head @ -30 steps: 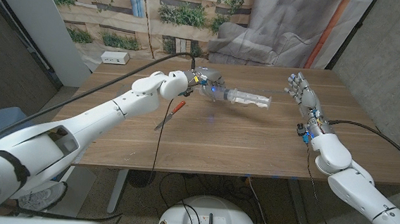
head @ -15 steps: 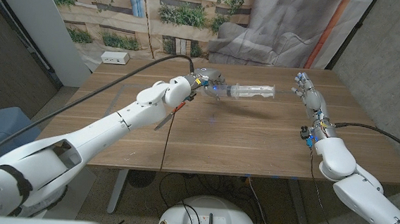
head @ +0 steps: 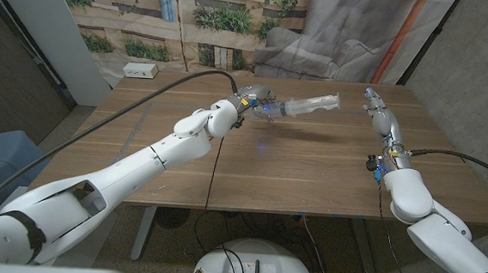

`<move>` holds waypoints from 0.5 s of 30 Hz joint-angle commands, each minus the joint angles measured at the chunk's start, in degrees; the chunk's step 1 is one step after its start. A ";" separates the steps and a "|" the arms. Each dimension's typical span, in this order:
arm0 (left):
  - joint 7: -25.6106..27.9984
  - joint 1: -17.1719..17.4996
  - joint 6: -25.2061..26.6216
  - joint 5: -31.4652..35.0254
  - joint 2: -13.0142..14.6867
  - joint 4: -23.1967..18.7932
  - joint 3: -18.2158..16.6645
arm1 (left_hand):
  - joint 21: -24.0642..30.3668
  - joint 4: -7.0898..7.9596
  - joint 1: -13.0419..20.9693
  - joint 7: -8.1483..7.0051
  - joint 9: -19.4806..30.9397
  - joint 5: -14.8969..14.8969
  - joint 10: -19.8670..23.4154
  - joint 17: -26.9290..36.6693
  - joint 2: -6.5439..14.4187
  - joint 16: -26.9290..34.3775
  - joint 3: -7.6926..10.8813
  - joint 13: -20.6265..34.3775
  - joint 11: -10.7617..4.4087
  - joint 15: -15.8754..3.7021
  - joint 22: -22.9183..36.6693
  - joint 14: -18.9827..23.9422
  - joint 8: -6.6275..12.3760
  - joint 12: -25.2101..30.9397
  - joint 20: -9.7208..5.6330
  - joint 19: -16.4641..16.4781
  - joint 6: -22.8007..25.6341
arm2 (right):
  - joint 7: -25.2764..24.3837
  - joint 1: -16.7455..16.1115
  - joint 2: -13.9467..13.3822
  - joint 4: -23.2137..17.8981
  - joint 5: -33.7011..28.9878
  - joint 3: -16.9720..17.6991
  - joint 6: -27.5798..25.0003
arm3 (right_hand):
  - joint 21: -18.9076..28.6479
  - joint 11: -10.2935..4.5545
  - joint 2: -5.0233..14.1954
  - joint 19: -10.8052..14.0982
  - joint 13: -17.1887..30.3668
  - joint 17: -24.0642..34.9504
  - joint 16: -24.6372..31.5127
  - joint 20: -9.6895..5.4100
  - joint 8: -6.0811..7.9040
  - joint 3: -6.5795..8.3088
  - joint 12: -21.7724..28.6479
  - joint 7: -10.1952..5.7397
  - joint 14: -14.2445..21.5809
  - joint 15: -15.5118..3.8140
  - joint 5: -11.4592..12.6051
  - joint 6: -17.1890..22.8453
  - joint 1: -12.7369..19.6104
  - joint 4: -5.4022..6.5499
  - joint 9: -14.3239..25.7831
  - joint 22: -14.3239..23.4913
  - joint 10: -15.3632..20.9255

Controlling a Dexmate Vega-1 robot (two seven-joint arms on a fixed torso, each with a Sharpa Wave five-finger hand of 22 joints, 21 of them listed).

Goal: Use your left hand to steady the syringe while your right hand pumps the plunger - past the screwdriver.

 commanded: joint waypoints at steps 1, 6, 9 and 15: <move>2.38 1.23 3.57 -3.45 -0.69 -1.83 0.16 | 0.30 0.63 -0.67 2.28 0.32 0.38 2.07 0.24 6.12 0.23 1.36 0.27 -1.85 -6.07 0.20 0.11 0.50 0.11 -7.08 1.70 4.57 | -1.19 -0.75 -0.91 -3.91 -5.55 0.93 -5.30 | -0.01 -0.54 1.00 -0.50 0.08 -0.05 -0.01 0.09 0.19 0.52 0.37 -0.60 -0.54 -2.53 0.05 0.53 0.12 0.06 0.03 0.22 0.56; 3.79 0.88 3.31 -3.37 -0.74 -1.18 1.10 | 0.24 0.71 -1.07 2.29 0.34 0.36 2.02 0.23 6.18 0.22 1.37 0.27 -1.66 -5.95 0.20 0.08 0.39 0.02 -6.94 1.60 4.48 | -0.68 -0.39 -2.38 -5.38 -8.69 0.69 -8.45 | 0.17 -0.86 0.86 -1.00 0.04 -0.11 -0.12 0.00 0.37 0.44 0.66 -1.01 -1.43 -2.76 0.00 1.11 -0.20 0.21 0.02 0.23 1.47; 4.43 0.52 3.16 -3.30 -0.92 -0.64 1.51 | 0.24 0.73 -1.27 2.28 0.35 0.36 1.99 0.21 6.19 0.20 1.38 0.28 -1.57 -5.93 0.20 0.01 0.37 -0.02 -6.99 1.63 4.52 | -0.34 -0.26 -3.35 -6.18 -10.69 0.44 -10.28 | 0.22 -0.96 0.84 -1.12 0.03 -0.15 -0.07 -0.09 0.38 0.45 0.64 -1.01 -1.47 -3.02 0.00 1.18 -0.24 0.22 0.01 0.23 1.49; 5.73 0.39 1.54 -3.77 -0.70 0.23 1.89 | 0.21 0.78 -1.60 2.32 0.37 0.36 1.94 0.22 6.36 0.23 1.46 0.28 -1.64 -5.96 0.20 0.07 0.28 -0.10 -6.94 1.61 4.42 | -0.68 -0.53 -4.00 -6.82 -13.58 0.34 -11.98 | 0.05 -1.05 0.88 -2.36 0.00 -0.37 0.20 -0.36 0.40 0.60 0.65 -1.08 -1.04 -2.94 0.03 1.41 -0.19 0.18 0.01 0.23 1.76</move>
